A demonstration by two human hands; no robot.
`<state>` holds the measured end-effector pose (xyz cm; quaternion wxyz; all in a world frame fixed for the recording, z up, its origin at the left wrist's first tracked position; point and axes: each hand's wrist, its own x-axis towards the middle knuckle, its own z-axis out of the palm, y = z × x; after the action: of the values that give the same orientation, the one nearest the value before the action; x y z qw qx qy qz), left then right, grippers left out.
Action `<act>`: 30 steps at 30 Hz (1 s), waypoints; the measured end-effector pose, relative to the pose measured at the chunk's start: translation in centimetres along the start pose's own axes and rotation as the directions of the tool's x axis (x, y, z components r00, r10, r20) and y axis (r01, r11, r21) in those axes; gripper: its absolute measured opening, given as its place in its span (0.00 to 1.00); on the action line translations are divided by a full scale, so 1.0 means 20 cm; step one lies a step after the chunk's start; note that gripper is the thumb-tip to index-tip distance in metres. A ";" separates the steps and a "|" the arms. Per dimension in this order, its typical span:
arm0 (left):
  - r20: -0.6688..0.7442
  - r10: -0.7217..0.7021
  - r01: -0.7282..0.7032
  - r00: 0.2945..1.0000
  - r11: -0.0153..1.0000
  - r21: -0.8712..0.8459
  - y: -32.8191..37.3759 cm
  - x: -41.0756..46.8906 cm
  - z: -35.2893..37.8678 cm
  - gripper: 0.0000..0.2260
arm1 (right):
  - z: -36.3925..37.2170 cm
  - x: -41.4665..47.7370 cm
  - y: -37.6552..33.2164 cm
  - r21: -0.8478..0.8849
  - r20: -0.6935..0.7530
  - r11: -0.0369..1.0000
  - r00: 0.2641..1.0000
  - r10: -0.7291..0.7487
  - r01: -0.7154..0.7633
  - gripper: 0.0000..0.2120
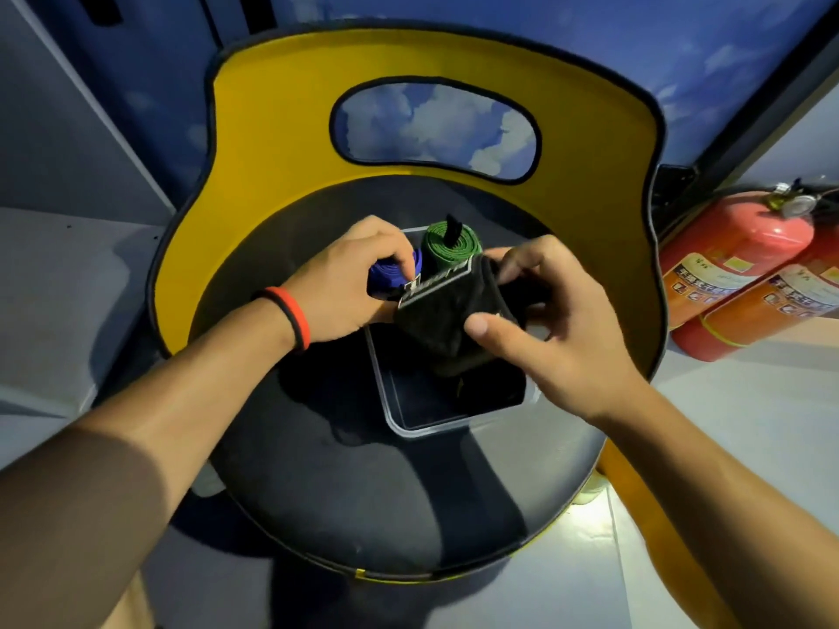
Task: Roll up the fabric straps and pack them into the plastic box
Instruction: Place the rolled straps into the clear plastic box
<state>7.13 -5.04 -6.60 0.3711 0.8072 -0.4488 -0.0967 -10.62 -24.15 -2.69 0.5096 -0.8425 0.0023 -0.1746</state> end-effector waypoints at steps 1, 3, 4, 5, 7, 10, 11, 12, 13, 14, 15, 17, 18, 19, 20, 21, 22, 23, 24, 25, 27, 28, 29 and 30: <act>-0.023 -0.018 0.018 1.000 1.000 0.018 0.00 0.00 0.00 0.18 | 0.02 -0.01 0.00 -0.038 0.068 0.999 0.998 0.005 -0.003 0.19; -0.026 -0.065 0.066 0.998 0.997 0.040 -0.01 -0.01 0.00 0.25 | 0.06 -0.02 0.00 -0.134 0.197 0.991 0.980 0.000 0.027 0.18; -0.011 -0.091 0.091 0.996 0.995 0.045 -0.01 -0.01 0.00 0.29 | 0.08 -0.02 0.00 -0.177 0.248 0.983 0.969 -0.007 0.052 0.17; 0.003 -0.111 0.111 0.994 0.993 0.048 -0.01 -0.01 0.00 0.32 | 0.10 -0.02 0.00 -0.220 0.282 0.972 0.959 -0.014 0.079 0.17; 0.019 -0.137 0.135 0.990 0.989 0.059 0.00 0.00 -0.01 0.37 | 0.13 -0.01 -0.01 -0.324 0.293 0.938 0.956 -0.021 0.120 0.17; 0.056 -0.154 0.151 0.987 0.987 0.049 0.01 0.00 -0.02 0.41 | 0.13 0.00 -0.04 -0.475 0.250 0.872 0.968 0.003 0.119 0.18; 0.075 -0.158 0.155 0.985 0.987 0.043 0.01 0.00 -0.02 0.41 | 0.13 -0.01 -0.06 -0.525 0.235 0.844 0.972 0.014 0.114 0.18; 0.089 -0.160 0.156 0.983 0.987 0.043 0.01 0.00 -0.02 0.39 | 0.14 -0.01 -0.07 -0.570 0.222 0.814 0.975 0.024 0.109 0.18; 0.096 -0.156 0.152 0.983 0.987 0.049 0.01 0.00 -0.01 0.38 | 0.15 -0.01 -0.08 -0.605 0.212 0.789 0.977 0.034 0.104 0.19; 0.097 -0.148 0.143 0.984 0.988 0.055 0.00 0.00 -0.01 0.36 | 0.17 -0.02 -0.09 -0.629 0.211 0.771 0.977 0.041 0.103 0.19; 0.096 -0.143 0.138 0.985 0.989 0.058 0.00 0.01 0.00 0.35 | 0.18 -0.02 -0.10 -0.648 0.221 0.753 0.974 0.045 0.112 0.19; 0.096 -0.145 0.140 0.985 0.989 0.057 -0.01 0.00 0.00 0.33 | 0.22 -0.03 -0.11 -0.686 0.258 0.711 0.965 0.042 0.153 0.19; 0.101 -0.148 0.143 0.984 0.988 0.056 -0.01 0.00 0.00 0.32 | 0.22 -0.03 -0.11 -0.701 0.272 0.691 0.962 0.032 0.175 0.19; 0.105 -0.149 0.143 0.983 0.988 0.058 -0.01 0.00 0.00 0.31 | 0.22 -0.03 -0.11 -0.711 0.282 0.676 0.959 0.024 0.192 0.19; 0.109 -0.146 0.140 0.983 0.988 0.059 -0.01 0.00 0.00 0.31 | 0.22 -0.04 -0.12 -0.721 0.291 0.663 0.956 0.025 0.202 0.20; 0.112 -0.144 0.138 0.983 0.989 0.060 -0.01 0.00 0.00 0.30 | 0.23 -0.04 -0.11 -0.732 0.307 0.649 0.951 0.042 0.207 0.20; 0.114 -0.148 0.142 0.982 0.988 0.059 -0.01 0.00 0.00 0.30 | 0.25 -0.05 -0.11 -0.740 0.335 0.638 0.939 0.075 0.212 0.21; 0.113 -0.154 0.148 0.982 0.987 0.058 -0.01 0.00 0.01 0.30 | 0.27 -0.06 -0.09 -0.743 0.366 0.632 0.924 0.108 0.221 0.21; 0.109 -0.160 0.154 0.981 0.986 0.057 -0.01 0.00 0.01 0.30 | 0.30 -0.07 -0.07 -0.744 0.393 0.626 0.910 0.130 0.232 0.21; 0.105 -0.164 0.159 0.981 0.986 0.057 -0.01 0.01 0.01 0.31 | 0.32 -0.07 -0.05 -0.743 0.408 0.626 0.902 0.143 0.237 0.20; 0.099 -0.160 0.155 0.982 0.986 0.061 -0.01 0.01 0.01 0.33 | 0.33 -0.08 -0.02 -0.741 0.391 0.630 0.912 0.126 0.230 0.21; 0.096 -0.154 0.149 0.983 0.987 0.060 0.00 0.01 0.01 0.36 | 0.31 -0.08 -0.02 -0.739 0.375 0.634 0.921 0.108 0.227 0.22; 0.095 -0.151 0.146 0.984 0.988 0.056 0.00 0.01 0.00 0.38 | 0.27 -0.07 -0.02 -0.734 0.362 0.644 0.927 0.100 0.216 0.24; 0.094 -0.151 0.147 0.984 0.988 0.054 0.01 0.00 0.00 0.40 | 0.23 -0.07 -0.03 -0.719 0.349 0.668 0.931 0.106 0.193 0.25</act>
<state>7.08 -5.15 -6.44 0.3211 0.8413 -0.4070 -0.1532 -10.60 -19.62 -4.52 0.1094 -0.9931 -0.0412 -0.0130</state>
